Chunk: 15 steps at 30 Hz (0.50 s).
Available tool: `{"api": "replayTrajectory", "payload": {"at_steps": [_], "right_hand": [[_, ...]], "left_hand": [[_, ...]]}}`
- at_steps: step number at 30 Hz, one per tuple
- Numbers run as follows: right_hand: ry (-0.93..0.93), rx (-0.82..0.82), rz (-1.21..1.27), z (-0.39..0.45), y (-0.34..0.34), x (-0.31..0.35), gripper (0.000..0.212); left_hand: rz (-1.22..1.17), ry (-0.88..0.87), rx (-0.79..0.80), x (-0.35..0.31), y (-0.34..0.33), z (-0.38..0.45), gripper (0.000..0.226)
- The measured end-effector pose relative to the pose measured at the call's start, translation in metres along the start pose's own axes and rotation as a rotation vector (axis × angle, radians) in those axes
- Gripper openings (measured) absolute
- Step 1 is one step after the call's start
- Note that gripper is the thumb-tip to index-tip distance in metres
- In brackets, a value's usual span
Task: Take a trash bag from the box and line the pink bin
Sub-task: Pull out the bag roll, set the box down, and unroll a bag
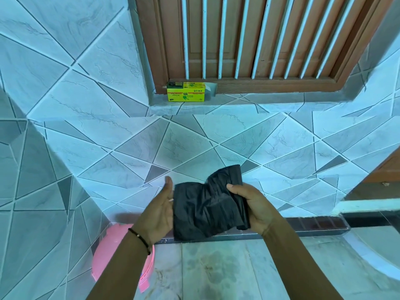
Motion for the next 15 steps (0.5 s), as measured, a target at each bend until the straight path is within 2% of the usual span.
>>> {"api": "replayTrajectory", "payload": {"at_steps": [2, 4, 7, 11, 15], "right_hand": [[0.008, 0.001, -0.055, 0.001, -0.007, -0.002, 0.016], [0.012, 0.006, -0.101, 0.001, -0.012, -0.004, 0.013], [0.017, 0.025, -0.136, -0.002, -0.016, -0.004, 0.011], [0.004, 0.001, -0.122, -0.004, -0.011, -0.004, 0.011], [-0.025, -0.035, -0.058, -0.003, 0.0, -0.007, 0.01]], "left_hand": [[0.062, 0.108, 0.12, 0.013, -0.013, 0.002, 0.088], [0.201, 0.088, 0.146, 0.023, -0.023, 0.004, 0.066], [0.34, 0.013, 0.095, 0.033, -0.028, 0.008, 0.044], [0.395, -0.072, -0.002, 0.028, -0.02, 0.01, 0.021], [0.393, -0.11, -0.033, 0.016, -0.009, 0.009, 0.018]]}}
Point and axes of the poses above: each hand's wrist, its own z-axis towards the middle knuckle, its own y-axis out of the back of the hand, x = y × z, the point moved 5 cm from there along z, towards the middle knuckle, and after that the axes turned 4 degrees about -z, right-handed, at the moved point
